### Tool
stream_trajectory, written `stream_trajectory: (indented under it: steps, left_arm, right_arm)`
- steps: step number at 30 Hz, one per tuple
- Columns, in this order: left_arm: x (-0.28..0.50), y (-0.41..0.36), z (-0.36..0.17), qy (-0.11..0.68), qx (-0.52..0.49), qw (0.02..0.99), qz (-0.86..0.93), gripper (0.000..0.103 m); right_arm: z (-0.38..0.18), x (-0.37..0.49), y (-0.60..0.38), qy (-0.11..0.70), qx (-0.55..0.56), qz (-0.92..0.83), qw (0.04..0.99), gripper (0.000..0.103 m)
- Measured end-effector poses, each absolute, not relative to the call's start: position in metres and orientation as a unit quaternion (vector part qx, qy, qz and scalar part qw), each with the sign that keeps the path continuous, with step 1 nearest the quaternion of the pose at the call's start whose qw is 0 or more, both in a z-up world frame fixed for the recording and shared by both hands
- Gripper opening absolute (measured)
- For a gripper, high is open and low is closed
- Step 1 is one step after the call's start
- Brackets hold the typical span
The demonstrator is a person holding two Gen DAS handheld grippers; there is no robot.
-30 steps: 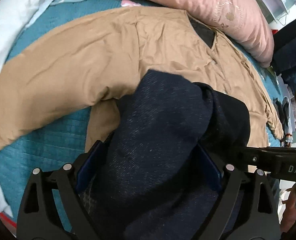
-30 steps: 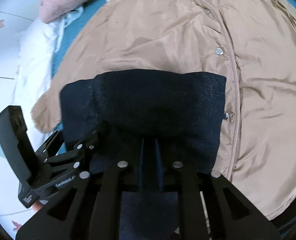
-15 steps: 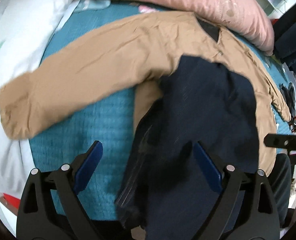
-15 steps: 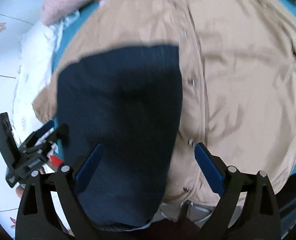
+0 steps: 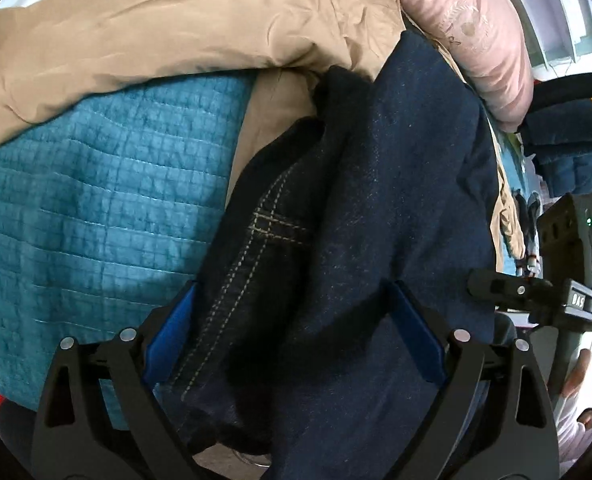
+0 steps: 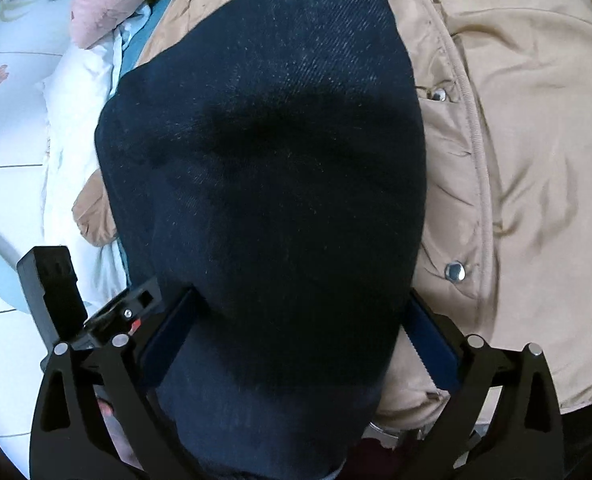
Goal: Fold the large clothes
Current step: 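Grasp the folded denim jacket end with the right tool while the left tool grips it, then lift the folded denim jacket off the tan coat with both tools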
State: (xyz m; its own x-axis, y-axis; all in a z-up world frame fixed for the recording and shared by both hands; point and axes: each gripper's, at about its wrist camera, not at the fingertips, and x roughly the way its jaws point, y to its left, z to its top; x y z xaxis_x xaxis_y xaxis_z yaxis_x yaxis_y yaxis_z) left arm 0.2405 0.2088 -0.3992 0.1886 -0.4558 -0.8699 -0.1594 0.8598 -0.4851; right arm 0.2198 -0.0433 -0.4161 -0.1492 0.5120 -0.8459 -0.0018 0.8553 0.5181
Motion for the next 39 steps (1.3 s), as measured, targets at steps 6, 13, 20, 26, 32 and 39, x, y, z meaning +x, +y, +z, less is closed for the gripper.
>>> stream_trajectory:
  steps: [6, 13, 20, 26, 32, 39]
  left_arm:
    - [0.230, 0.197, -0.382, 0.626, -0.219, 0.741, -0.106, 0.063]
    - [0.219, 0.182, -0.364, 0.621, -0.239, 0.736, -0.125, 0.045]
    - [0.230, 0.172, -0.377, 0.628, -0.239, 0.733, -0.107, 0.064]
    - [0.267, 0.197, -0.361, 0.568, -0.257, 0.772, -0.125, 0.080]
    - [0.309, 0.190, -0.379, 0.574, -0.256, 0.757, -0.180, 0.080]
    - [0.312, 0.197, -0.411, 0.609, -0.294, 0.704, -0.217, 0.084]
  right_arm:
    - [-0.404, 0.212, -0.038, 0.722, 0.154, 0.201, 0.644, 0.081]
    - [-0.373, 0.209, -0.045, 0.709, 0.133, 0.204, 0.662, 0.065]
    - [-0.388, 0.217, -0.064, 0.719, 0.139, 0.195, 0.653, 0.071]
    - [-0.397, 0.223, -0.060, 0.724, 0.130, 0.198, 0.647, 0.081]
    - [-0.401, 0.226, -0.056, 0.726, 0.131, 0.198, 0.645, 0.085]
    - [-0.409, 0.230, -0.055, 0.737, 0.139, 0.202, 0.630, 0.089]
